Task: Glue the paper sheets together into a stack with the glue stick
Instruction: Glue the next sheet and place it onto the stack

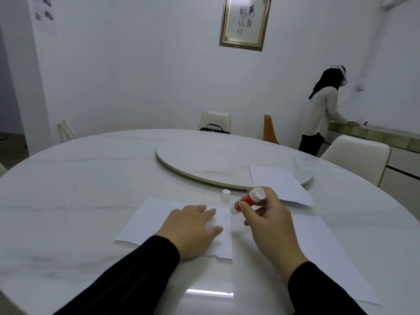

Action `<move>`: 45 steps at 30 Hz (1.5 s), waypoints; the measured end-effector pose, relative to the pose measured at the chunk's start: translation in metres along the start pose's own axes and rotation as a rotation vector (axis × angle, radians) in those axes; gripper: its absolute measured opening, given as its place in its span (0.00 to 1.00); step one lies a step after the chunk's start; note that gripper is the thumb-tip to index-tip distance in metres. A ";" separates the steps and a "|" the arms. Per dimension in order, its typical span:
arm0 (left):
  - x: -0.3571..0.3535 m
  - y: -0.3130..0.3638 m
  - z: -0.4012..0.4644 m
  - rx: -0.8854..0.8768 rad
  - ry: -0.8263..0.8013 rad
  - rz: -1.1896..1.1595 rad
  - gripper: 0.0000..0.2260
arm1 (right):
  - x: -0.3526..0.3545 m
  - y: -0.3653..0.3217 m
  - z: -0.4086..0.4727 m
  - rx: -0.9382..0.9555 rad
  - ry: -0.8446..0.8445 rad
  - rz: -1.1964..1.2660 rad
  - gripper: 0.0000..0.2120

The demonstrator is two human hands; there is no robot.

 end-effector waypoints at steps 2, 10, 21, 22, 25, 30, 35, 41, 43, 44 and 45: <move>-0.006 0.002 0.005 -0.013 0.021 -0.021 0.25 | -0.010 0.005 0.010 -0.025 -0.029 -0.022 0.06; -0.019 -0.003 0.011 -0.017 -0.107 -0.024 0.24 | -0.029 0.015 0.012 0.077 -0.221 -0.282 0.06; -0.013 -0.002 0.013 0.005 -0.176 0.012 0.23 | -0.007 -0.005 -0.025 0.164 -0.262 -0.160 0.06; -0.011 -0.001 0.011 0.026 -0.174 0.044 0.23 | -0.003 -0.006 -0.025 0.138 -0.216 -0.072 0.06; -0.004 0.008 0.009 0.066 -0.152 0.298 0.21 | 0.015 -0.001 -0.019 0.077 0.081 0.210 0.06; 0.011 0.019 0.012 0.176 -0.181 0.395 0.17 | 0.027 0.003 -0.017 0.080 0.307 0.190 0.05; 0.021 0.017 0.006 0.197 -0.101 0.344 0.14 | 0.025 0.006 -0.014 0.066 0.346 0.162 0.05; 0.011 0.002 0.000 -0.114 -0.359 0.007 0.24 | 0.009 0.010 -0.012 0.064 0.133 0.010 0.09; -0.004 0.000 0.001 -0.054 -0.296 0.053 0.26 | 0.004 0.012 -0.011 0.063 0.081 -0.039 0.08; -0.010 0.001 0.003 -0.025 -0.231 0.064 0.26 | 0.001 0.014 -0.010 0.054 0.055 -0.055 0.07; -0.014 0.004 0.005 0.001 -0.174 0.066 0.26 | -0.001 0.015 -0.009 0.043 0.031 -0.069 0.07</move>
Point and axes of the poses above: each hand's wrist, its own z-axis towards the middle knuckle, its own x-axis out of the back of the hand, y = z × x, the point moved 3 cm from there along z, towards the middle knuckle, and after that the axes turned 3 degrees about -z, right-handed, at the moved point
